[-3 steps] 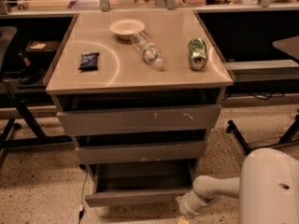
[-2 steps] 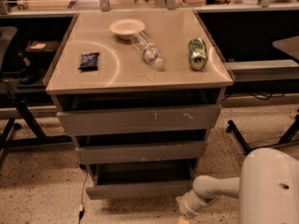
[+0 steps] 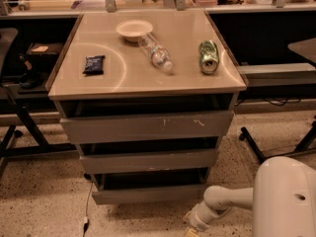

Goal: Close bottom drawer

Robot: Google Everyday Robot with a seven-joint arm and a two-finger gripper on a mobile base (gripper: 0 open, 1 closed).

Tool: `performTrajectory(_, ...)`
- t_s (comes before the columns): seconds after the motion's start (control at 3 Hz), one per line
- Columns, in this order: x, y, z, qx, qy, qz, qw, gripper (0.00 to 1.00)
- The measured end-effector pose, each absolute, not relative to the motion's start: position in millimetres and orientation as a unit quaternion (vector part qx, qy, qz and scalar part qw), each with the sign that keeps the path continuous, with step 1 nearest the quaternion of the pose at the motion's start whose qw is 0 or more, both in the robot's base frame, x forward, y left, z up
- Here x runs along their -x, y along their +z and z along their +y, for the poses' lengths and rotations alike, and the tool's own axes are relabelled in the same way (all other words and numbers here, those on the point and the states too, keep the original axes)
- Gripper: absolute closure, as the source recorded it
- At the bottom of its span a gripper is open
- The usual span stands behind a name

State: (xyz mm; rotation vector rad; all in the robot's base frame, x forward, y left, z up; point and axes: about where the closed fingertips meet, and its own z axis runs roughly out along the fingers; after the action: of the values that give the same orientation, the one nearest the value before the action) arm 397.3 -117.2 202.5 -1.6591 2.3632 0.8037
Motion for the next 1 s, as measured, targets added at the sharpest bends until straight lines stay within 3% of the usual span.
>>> performTrajectory(1.0,-413.3,185.4,-122.6,0.536,0.257,0.8,0.087,0.98)
